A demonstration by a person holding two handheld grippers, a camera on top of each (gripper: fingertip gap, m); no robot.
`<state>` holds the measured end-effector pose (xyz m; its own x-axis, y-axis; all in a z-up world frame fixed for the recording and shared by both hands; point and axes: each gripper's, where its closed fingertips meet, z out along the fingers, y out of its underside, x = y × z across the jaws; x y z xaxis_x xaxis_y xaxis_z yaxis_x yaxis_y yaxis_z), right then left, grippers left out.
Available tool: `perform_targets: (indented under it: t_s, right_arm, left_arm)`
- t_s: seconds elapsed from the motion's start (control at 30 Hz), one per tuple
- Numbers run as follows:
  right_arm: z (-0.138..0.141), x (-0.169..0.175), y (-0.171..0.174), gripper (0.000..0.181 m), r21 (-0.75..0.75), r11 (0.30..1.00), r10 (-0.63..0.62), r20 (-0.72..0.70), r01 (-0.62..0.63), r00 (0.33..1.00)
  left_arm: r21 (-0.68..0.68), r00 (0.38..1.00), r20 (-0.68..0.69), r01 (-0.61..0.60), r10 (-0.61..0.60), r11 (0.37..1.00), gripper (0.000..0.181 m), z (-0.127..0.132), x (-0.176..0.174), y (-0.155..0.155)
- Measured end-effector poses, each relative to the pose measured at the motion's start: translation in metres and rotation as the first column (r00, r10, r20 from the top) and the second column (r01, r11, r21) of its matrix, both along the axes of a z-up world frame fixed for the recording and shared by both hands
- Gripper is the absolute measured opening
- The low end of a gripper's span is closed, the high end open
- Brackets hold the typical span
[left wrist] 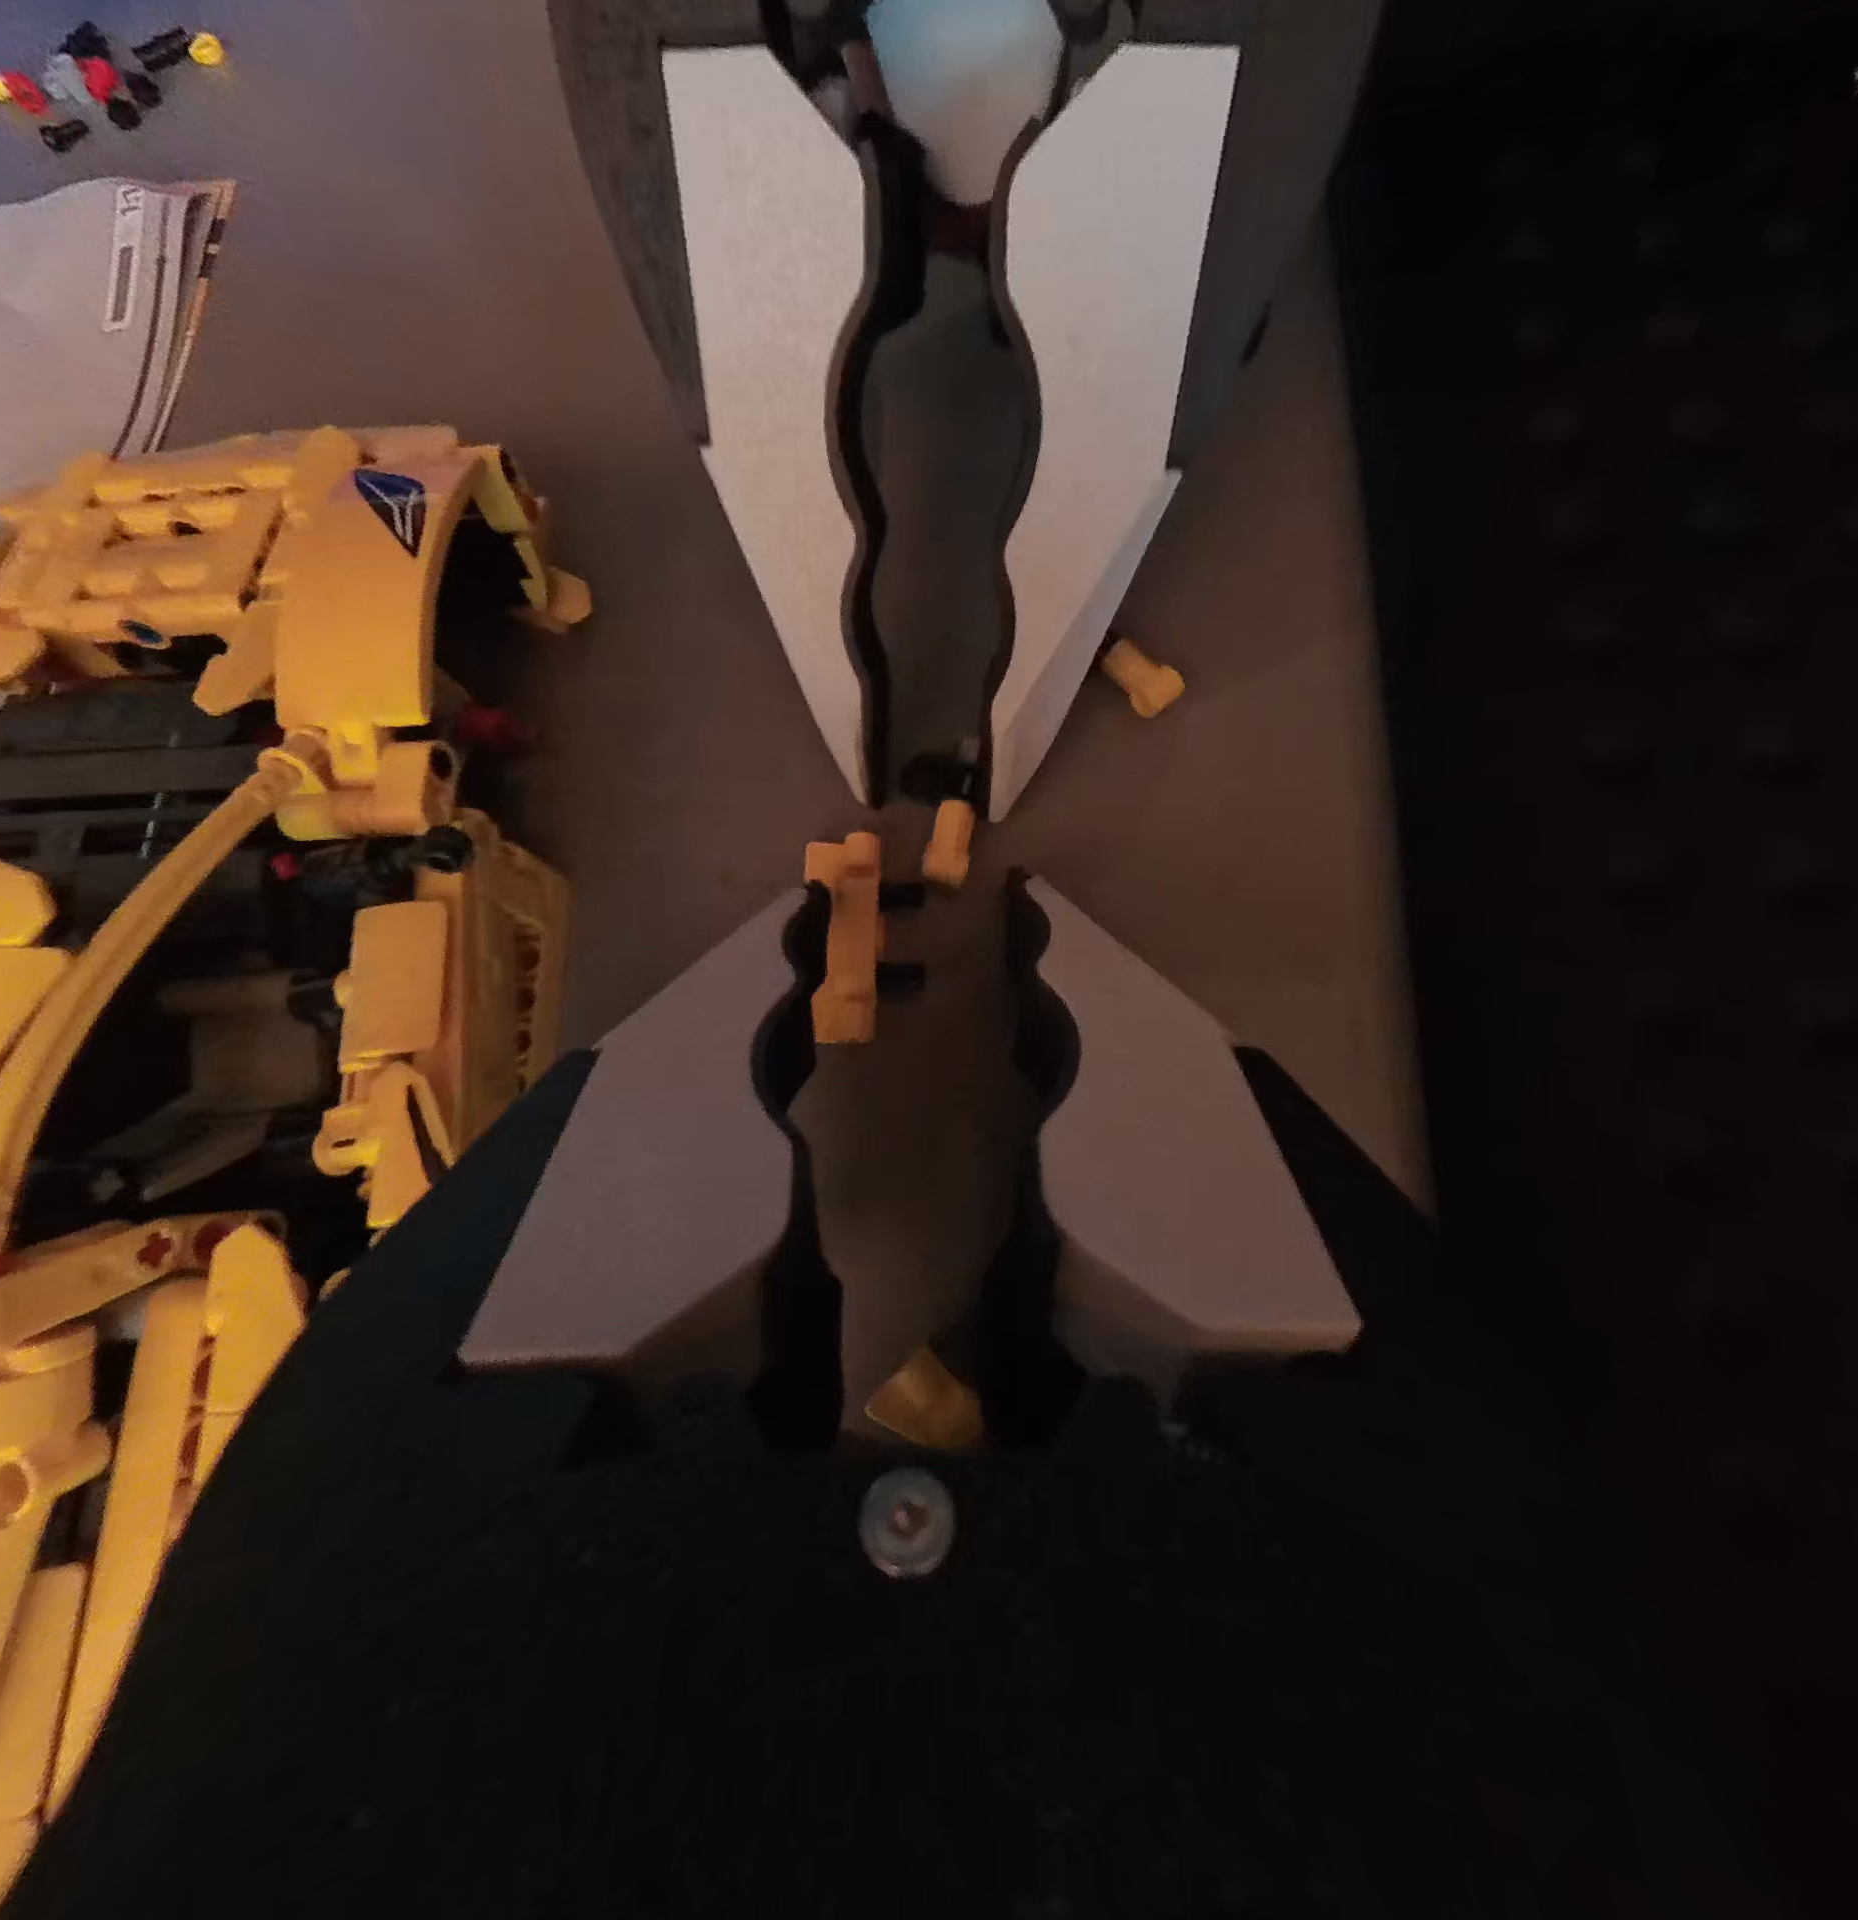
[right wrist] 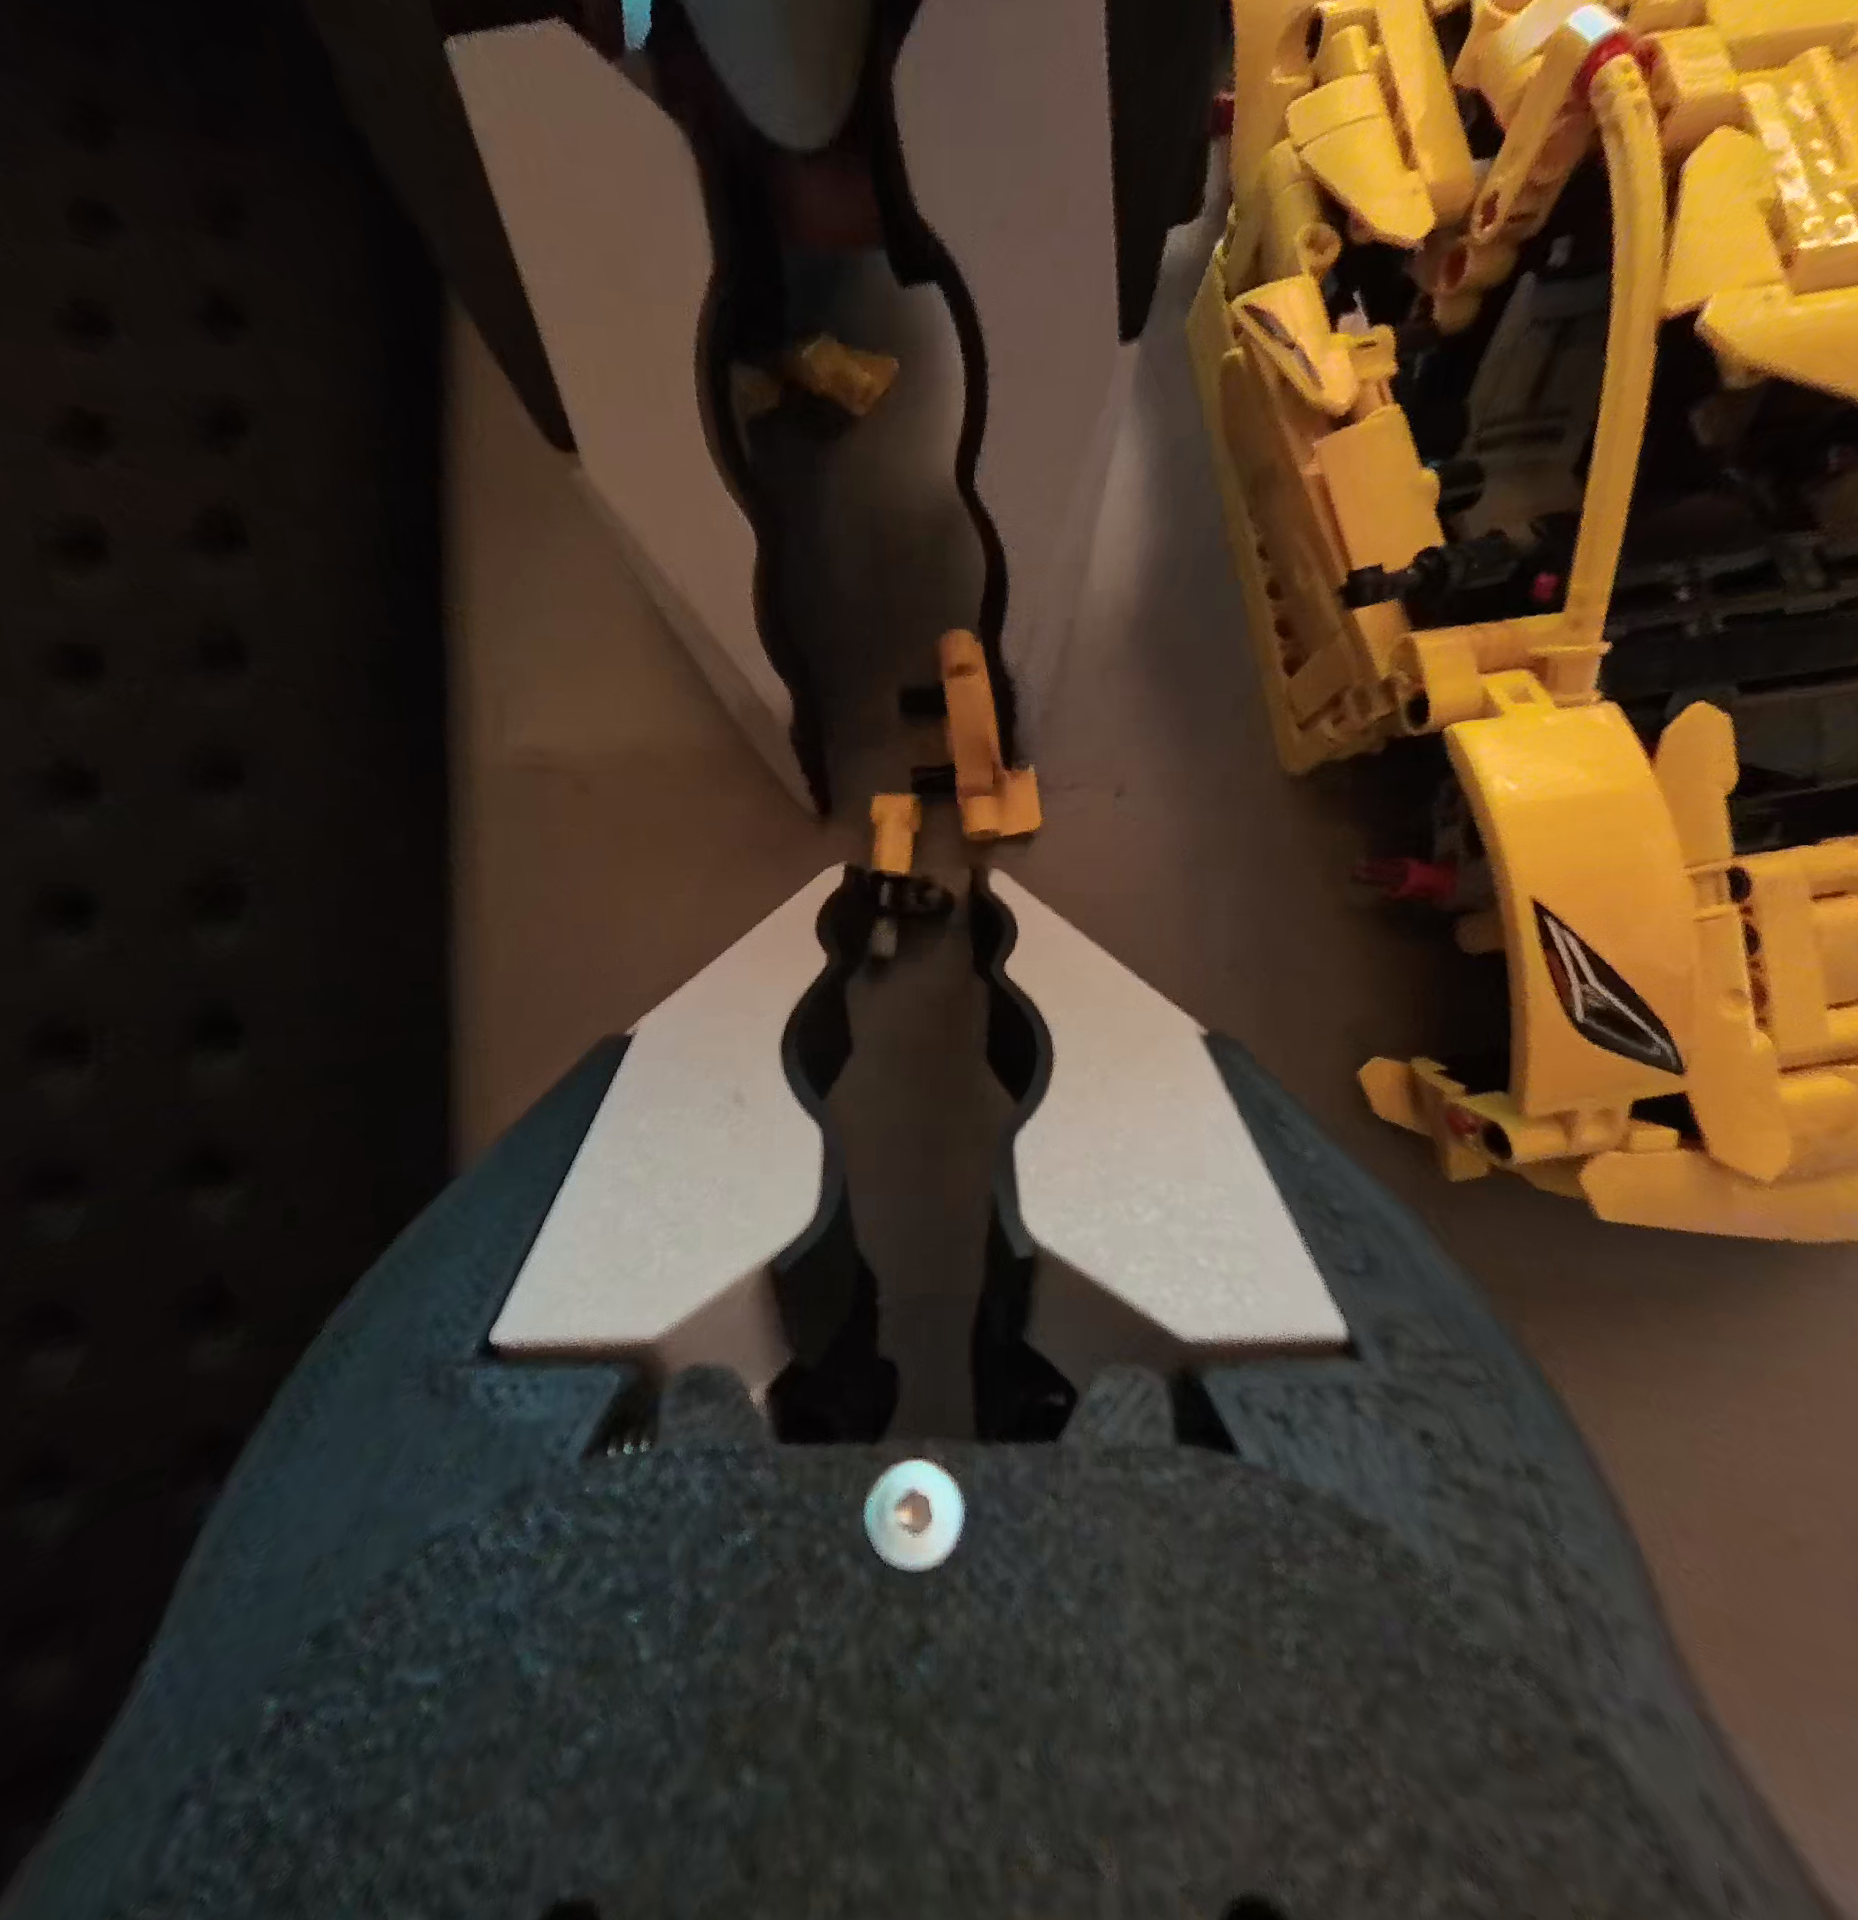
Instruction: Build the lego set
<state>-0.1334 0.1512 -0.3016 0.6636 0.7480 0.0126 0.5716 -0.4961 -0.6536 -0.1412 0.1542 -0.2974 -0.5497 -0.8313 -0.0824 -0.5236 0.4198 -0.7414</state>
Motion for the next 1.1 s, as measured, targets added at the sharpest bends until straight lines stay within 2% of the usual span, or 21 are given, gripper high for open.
perform_targets:
  t_s: [0.17,0.43,0.73,0.97,1.1]
  right_arm:
    - [0.0,0.0,-0.002,0.021,0.027,0.999,0.021,-0.008,-0.021,1.0]
    - [0.0,-0.009,-0.006,0.015,0.012,0.998,0.068,-0.01,-0.068,0.998]
    - [-0.001,-0.003,0.002,0.016,0.031,0.999,0.023,0.022,-0.023,1.0]
    - [0.0,-0.002,0.005,0.017,0.064,0.998,0.026,0.018,-0.027,0.999]
    - [0.001,0.002,0.008,0.022,0.112,0.993,0.039,0.063,-0.046,0.997]
  left_arm:
    - [0.001,0.999,0.016,-0.03,0.03,1.0,0.035,0.003,-0.004,0.009]
    - [-0.014,1.0,-0.007,-0.007,0.006,1.0,0.03,0.0,-0.006,0.004]
    - [-0.018,1.0,-0.012,0.008,-0.008,1.0,0.023,-0.001,-0.002,0.003]
    - [-0.021,1.0,-0.008,0.01,-0.01,1.0,0.019,-0.001,-0.002,0.003]
    - [-0.032,1.0,-0.011,0.019,-0.019,0.999,0.02,-0.001,-0.003,0.003]
